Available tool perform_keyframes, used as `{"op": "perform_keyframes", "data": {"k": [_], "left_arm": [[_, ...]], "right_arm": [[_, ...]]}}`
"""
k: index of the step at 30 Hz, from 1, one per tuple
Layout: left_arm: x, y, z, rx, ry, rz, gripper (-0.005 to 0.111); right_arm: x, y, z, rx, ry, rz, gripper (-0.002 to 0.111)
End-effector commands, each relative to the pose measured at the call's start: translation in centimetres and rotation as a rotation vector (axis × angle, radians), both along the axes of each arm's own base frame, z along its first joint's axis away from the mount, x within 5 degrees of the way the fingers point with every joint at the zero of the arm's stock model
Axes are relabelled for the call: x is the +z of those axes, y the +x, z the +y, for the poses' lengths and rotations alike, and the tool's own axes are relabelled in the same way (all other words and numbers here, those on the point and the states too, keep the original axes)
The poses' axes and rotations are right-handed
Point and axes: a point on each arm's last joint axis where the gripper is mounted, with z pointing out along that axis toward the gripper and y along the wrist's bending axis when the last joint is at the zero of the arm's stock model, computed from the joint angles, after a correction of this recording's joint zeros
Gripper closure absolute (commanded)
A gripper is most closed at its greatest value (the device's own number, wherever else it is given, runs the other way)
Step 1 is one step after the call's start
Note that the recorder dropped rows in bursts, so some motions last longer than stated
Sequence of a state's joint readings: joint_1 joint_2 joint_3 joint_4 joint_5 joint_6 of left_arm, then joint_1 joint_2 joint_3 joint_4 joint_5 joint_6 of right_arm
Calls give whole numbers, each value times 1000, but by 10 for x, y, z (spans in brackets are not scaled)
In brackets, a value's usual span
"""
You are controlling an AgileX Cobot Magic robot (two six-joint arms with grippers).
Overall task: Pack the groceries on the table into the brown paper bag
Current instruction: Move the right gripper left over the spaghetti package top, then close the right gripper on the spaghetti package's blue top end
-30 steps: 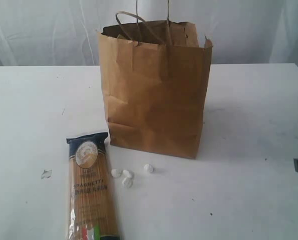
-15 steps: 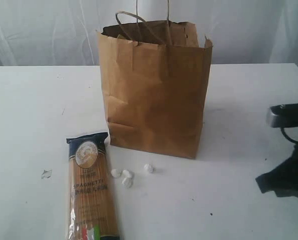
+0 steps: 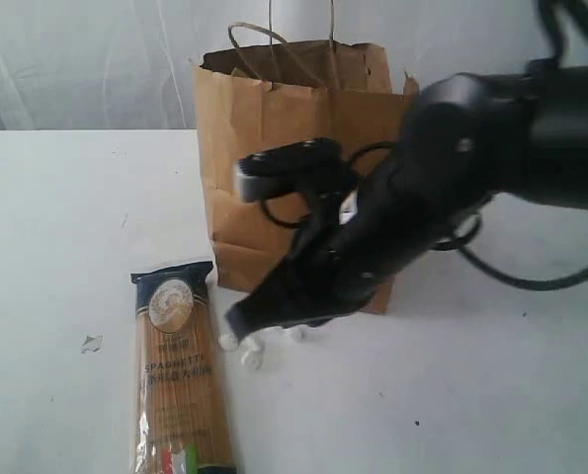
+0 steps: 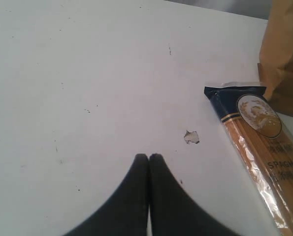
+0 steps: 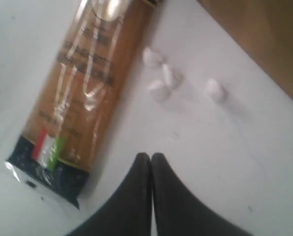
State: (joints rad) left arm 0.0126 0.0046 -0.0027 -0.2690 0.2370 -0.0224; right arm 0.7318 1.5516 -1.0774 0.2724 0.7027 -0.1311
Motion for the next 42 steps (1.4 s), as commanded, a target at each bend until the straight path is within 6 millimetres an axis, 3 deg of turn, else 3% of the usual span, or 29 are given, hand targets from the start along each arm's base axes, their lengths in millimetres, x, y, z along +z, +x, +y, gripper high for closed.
{"op": "perform_keyframes", "data": {"k": [1,4,7,8,10,12,18,25,32,35,42], "left_arm": [[0,0,0,2,-19,-6,107],[0,0,0,2,-19,-6,107],[0,0,0,2,-19,-6,107],[0,0,0,2,-17,-6,107],[0,0,0,2,-14,-6,107],[0,0,0,2,-14,-6,107],[0,0,0,2,-14,-6,107],[0,0,0,1,-13,-6,107],[0,0,0,1,-11,-6,107],[0,0,0,1,-11,-6,107],[0,0,0,1,-9,-6,107]], "right_arm": [[-14,8,43,24,66,-34,108],[-29,12,57,62,55,-56,102],[-44,14,63,94,29,-40,82],[-53,15,66,78,32,-9,60],[-62,18,70,66,34,-11,33],[-60,22,74,55,58,-28,23],[-39,21,93,47,153,-36,22],[-44,26,108,7,219,-91,22],[-42,38,129,116,138,-46,22],[-37,44,129,59,105,-48,22],[-52,56,131,-125,69,-18,22]]}}
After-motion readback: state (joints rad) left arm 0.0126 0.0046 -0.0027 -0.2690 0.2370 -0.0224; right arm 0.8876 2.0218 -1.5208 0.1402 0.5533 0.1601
